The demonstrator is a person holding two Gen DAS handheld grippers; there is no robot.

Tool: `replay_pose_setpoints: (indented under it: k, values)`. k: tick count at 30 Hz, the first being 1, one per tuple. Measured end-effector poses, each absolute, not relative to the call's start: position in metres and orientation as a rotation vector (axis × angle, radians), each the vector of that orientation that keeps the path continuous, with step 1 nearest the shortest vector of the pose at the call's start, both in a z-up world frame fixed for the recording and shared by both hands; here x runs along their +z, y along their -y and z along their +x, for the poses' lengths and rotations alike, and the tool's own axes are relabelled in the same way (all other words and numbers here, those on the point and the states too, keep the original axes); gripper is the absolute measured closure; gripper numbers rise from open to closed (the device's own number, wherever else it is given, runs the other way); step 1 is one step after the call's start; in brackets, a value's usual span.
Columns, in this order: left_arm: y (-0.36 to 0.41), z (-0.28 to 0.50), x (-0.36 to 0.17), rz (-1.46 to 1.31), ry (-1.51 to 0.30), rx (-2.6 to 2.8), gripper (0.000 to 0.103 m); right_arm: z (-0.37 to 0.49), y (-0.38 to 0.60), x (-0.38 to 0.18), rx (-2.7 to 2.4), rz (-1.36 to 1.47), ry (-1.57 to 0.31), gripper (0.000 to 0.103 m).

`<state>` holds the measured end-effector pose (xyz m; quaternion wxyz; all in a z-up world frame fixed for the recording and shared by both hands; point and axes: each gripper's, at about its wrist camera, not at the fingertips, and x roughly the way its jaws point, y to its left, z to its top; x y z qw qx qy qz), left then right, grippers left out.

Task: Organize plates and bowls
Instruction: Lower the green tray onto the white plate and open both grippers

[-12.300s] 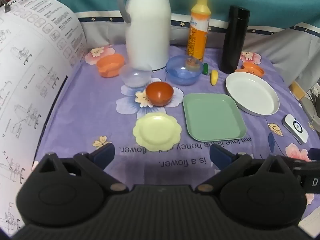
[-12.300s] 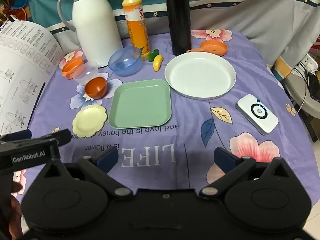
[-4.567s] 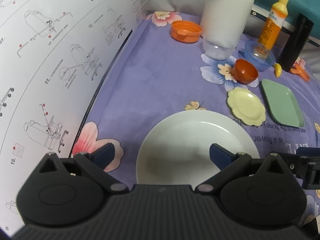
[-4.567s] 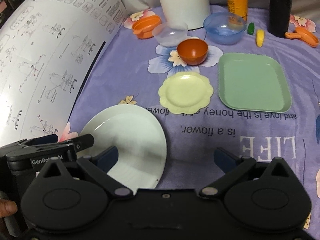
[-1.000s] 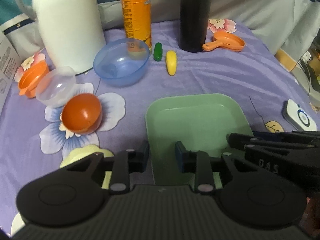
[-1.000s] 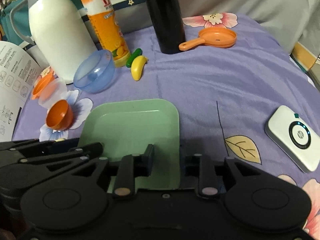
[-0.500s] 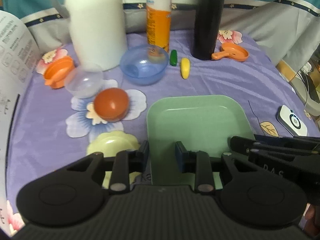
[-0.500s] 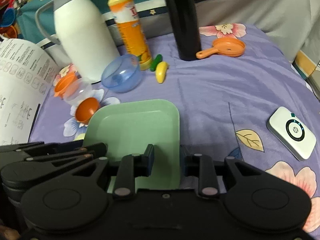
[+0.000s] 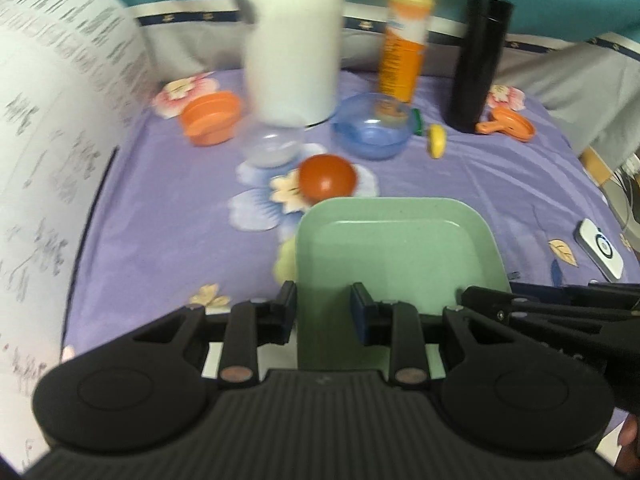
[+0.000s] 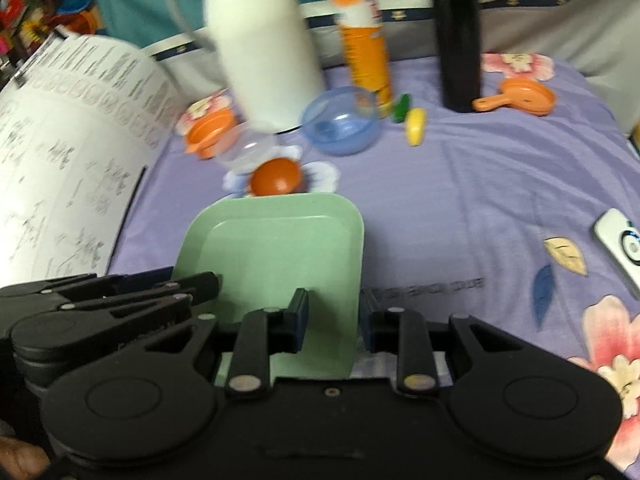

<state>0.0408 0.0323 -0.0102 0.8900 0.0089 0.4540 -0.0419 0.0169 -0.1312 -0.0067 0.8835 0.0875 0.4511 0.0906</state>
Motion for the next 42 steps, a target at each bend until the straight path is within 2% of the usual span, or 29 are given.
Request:
replay_pose_setpoints:
  k: [7,17,38,40,42]
  values:
    - [-0.088,0.021,-0.008,-0.037,-0.942,-0.029,0.075,0.016,0.076,-0.006,0.267,0.14,-0.977,0.075]
    - [-0.145,-0.007,-0.029,-0.074,-0.985,0.027,0.075,0.006,0.017,-0.033,0.342,0.081,-1.087,0.075]
    - [-0.165,-0.008,-0.066,-0.085,-1.067,0.018,0.074,0.01,0.001,-0.061,0.36,0.079,-1.197,0.074]
    - [-0.165,-0.007,-0.069,-0.089,-1.074,0.017,0.073,0.011,0.001,-0.062,0.363,0.084,-1.201,0.073]
    - [-0.165,-0.006,-0.071,-0.096,-1.081,0.017,0.067,0.011,0.002,-0.064,0.37,0.088,-1.202,0.073]
